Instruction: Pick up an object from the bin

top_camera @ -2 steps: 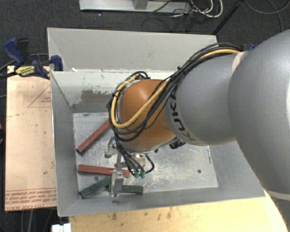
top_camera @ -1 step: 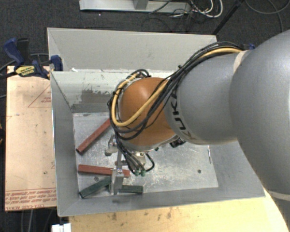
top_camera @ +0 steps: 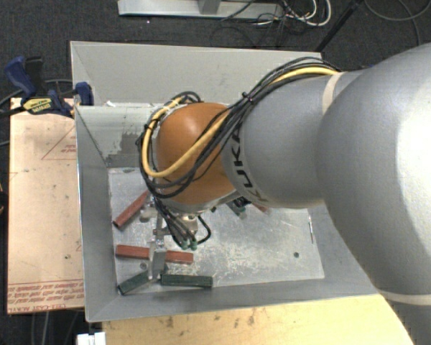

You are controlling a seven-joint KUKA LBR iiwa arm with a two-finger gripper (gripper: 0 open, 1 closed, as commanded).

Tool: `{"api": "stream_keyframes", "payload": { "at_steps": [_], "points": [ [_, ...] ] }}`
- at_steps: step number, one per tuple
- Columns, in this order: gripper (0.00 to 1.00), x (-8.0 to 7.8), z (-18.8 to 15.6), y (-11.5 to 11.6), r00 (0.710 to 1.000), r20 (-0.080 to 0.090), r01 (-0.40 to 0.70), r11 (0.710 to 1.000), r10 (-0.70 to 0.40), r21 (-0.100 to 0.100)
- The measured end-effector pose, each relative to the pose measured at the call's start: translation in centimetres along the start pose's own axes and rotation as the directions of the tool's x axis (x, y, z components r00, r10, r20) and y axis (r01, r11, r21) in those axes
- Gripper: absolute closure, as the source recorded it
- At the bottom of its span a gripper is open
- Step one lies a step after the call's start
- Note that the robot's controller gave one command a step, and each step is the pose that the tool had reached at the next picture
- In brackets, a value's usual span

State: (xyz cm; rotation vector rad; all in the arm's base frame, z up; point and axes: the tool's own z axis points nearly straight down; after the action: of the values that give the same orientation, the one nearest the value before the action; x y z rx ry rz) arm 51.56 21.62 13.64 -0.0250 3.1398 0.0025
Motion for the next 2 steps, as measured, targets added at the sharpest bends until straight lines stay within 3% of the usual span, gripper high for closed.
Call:
{"api": "stream_keyframes", "payload": {
  "at_steps": [1,2],
  "points": [
    [0.0,-0.2,0.0,0.2,1.0,-0.001,-0.011,1.0,0.011,0.0],
    [0.0,0.8,3.1,-0.2,0.995,-0.002,-0.096,0.995,0.096,0.0]
  ]
}}
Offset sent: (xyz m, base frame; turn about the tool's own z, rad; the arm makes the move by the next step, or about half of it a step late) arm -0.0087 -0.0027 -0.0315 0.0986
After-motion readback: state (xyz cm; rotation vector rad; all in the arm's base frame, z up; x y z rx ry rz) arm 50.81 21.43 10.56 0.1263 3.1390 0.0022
